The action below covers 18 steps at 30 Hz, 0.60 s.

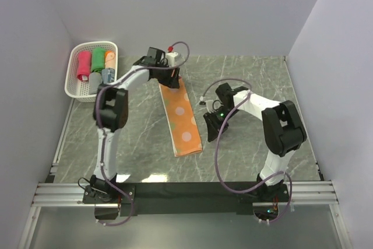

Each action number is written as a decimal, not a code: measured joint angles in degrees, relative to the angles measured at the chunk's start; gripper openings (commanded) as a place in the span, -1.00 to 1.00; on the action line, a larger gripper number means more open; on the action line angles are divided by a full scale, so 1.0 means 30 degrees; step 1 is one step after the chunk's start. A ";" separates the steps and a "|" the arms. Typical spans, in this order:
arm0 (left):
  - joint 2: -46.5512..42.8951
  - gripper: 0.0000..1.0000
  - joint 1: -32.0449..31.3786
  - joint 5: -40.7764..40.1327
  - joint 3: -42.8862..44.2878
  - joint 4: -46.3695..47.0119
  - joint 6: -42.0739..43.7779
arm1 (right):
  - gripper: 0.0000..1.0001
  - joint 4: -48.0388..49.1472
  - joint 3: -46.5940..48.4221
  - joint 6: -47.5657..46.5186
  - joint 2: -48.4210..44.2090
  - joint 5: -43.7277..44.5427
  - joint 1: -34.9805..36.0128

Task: Roll the towels
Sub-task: Fold the towel

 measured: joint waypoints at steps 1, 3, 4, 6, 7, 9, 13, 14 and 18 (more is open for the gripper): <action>-0.1173 0.15 0.0095 0.0255 -0.1158 0.0182 -0.0051 | -0.38 0.0291 0.0080 0.0189 0.0044 -0.0255 0.0357; -0.4007 0.15 0.0386 0.0823 -0.3687 0.0554 -0.0066 | -0.42 0.0954 0.0408 0.0495 0.0124 -0.0823 0.0998; -0.5217 0.15 0.0561 0.1078 -0.4590 0.0780 -0.0073 | -0.45 0.1333 0.0561 0.0627 0.0124 -0.1202 0.1268; -0.8218 0.15 0.1064 0.1683 -0.6754 0.1333 -0.0036 | -0.48 0.2040 0.0707 0.0838 0.0117 -0.1807 0.1778; -0.9755 0.15 0.1355 0.2018 -0.7737 0.1508 0.0022 | -0.53 0.2484 0.0721 0.0954 0.0117 -0.2091 0.2164; -1.2757 0.15 0.2033 0.2608 -1.0010 0.2229 0.0291 | -0.58 0.2739 0.0721 0.1049 0.0168 -0.2295 0.2769; -1.7267 0.13 0.2645 0.3315 -1.4098 0.2069 0.1719 | -0.60 0.3424 0.0357 0.1348 0.0561 -0.2390 0.3956; -1.8010 0.13 0.2586 0.3475 -1.4943 0.1821 0.2186 | -0.60 0.3555 0.0219 0.1443 0.0823 -0.2397 0.4226; -2.0567 0.13 0.1603 0.3534 -1.8418 0.0466 0.4503 | -0.62 0.3854 0.0087 0.2047 0.2521 -0.2404 0.4634</action>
